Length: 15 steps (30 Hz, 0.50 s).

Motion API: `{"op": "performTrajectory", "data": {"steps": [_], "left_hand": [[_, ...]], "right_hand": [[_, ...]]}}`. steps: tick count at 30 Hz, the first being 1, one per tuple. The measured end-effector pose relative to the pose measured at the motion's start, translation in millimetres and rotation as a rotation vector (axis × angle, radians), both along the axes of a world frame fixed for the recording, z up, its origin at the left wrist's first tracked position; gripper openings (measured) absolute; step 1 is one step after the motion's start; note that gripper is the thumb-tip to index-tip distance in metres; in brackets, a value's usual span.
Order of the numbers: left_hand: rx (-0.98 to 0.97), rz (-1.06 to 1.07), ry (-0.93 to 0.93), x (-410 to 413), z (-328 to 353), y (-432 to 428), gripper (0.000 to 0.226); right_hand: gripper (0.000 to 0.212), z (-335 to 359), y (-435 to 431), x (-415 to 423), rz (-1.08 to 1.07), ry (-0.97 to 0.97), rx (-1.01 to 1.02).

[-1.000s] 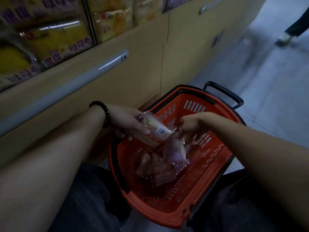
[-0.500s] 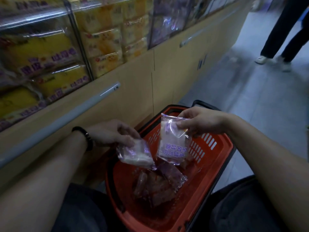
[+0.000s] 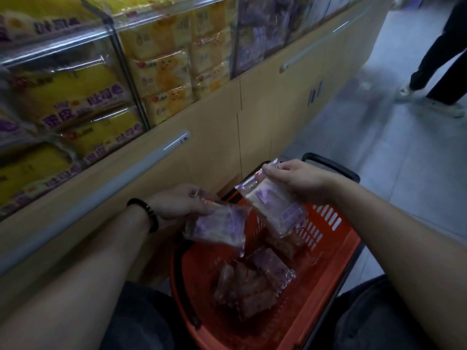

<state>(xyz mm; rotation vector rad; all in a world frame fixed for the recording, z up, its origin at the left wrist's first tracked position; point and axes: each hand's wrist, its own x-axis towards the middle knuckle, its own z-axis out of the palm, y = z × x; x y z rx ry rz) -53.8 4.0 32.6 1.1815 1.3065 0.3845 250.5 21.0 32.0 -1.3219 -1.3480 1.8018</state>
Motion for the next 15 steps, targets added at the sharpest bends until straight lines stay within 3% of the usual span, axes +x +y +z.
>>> {"op": "performTrajectory", "data": {"steps": [4,8,12,15], "left_hand": [[-0.022,0.050,-0.146,-3.0,-5.0,4.9,0.039],[0.049,0.037,-0.162,-1.1,-8.0,6.9,0.038],[0.064,0.049,-0.140,-1.2,-7.2,5.9,0.045],[0.066,0.080,-0.146,-1.7,-8.8,6.5,0.041]], "right_hand": [[0.046,-3.3,3.2,-3.1,0.026,-0.038,-0.038],[0.018,4.1,4.6,5.7,0.127,-0.016,-0.069],[0.041,3.2,9.2,15.4,0.167,0.013,-0.081],[0.044,3.1,7.7,16.2,0.256,0.053,-0.041]]}}
